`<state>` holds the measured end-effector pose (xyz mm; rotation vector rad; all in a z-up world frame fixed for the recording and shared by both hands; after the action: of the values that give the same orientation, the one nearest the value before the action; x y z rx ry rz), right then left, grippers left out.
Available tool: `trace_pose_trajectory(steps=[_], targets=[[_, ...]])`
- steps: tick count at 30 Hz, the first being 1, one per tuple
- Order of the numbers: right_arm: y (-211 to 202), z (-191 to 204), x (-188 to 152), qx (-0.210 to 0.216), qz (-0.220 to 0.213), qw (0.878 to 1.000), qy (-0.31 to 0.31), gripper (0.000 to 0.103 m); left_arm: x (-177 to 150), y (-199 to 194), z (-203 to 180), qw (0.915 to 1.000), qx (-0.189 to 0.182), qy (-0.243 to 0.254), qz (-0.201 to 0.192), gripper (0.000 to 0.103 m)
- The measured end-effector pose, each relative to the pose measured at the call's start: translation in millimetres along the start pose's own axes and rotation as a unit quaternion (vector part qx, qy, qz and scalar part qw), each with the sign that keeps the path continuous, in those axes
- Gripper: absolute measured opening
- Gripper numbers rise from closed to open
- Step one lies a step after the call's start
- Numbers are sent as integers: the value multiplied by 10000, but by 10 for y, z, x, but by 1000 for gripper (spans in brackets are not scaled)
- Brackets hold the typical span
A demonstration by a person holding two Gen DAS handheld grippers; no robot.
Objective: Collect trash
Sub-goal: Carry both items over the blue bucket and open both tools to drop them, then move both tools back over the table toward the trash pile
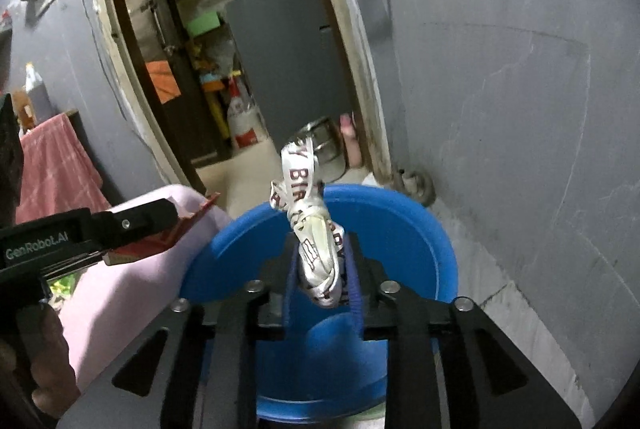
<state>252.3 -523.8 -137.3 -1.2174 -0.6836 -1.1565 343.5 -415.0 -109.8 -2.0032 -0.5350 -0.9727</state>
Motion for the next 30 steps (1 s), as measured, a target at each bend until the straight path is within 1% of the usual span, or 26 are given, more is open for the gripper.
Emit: trace_pose_trajectory(steps=[4,8,10,11,12,13,16,17,18,19,20,21,23,25,28,30], targets=[[-22,32,36,12,18,10000,-1,28,-52,-28,54,9999,35,-100,70,37],[-10,35,91,32,-25,10000,46,30,-53,-143,120,9999,41,-120,-9,40],[-74,51,144,27,-132,9999,17,33,-29,-215,130,9999,49,-126,-104,45],[-17,102,213,28,-170,9999,19,38,-18,-251,131,9998,37,-133,-160,46],[-53,118,259,39,-253,9997,7,45,1,-306,125,9997,36,-124,-225,48],[-79,157,324,53,-360,9993,-12,47,26,-352,131,9995,47,-109,-291,50],[-236,248,493,100,-668,9977,-94,52,113,-558,137,9982,116,-66,-584,56],[-289,289,543,117,-758,9970,-124,55,155,-663,159,9969,181,-25,-760,58],[-350,337,607,139,-872,9960,-156,60,193,-747,163,9957,224,19,-894,62],[-425,397,672,164,-1009,9946,-184,65,230,-858,183,9938,284,68,-1070,70],[-485,441,720,188,-1115,9934,-193,72,263,-953,202,9919,328,95,-1224,74],[-556,496,773,224,-1241,9918,-202,75,302,-1064,230,9895,372,110,-1394,80],[-686,612,855,295,-1452,9887,-246,78,377,-1304,317,9842,454,87,-1706,84],[-827,729,927,356,-1653,9852,-274,82,452,-1490,408,9808,520,59,-1878,91],[-1000,886,1010,451,-1881,9807,-273,90,550,-1809,575,9730,721,106,-2192,97],[-1090,1007,1052,526,-1986,9782,-295,100,583,-2027,681,9686,848,126,-2336,98]])
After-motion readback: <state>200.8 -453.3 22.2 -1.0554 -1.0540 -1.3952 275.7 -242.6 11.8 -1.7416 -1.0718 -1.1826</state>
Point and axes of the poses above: each gripper's, at about its wrist camera, not at the fingertips, and y roughly the way its jaws point, z to its left, x to its top, the point moved 10 cm from there along y, roughly the way its jaws point, and after that the axes turned 13 degrees about -z, right-handed, at the moved point
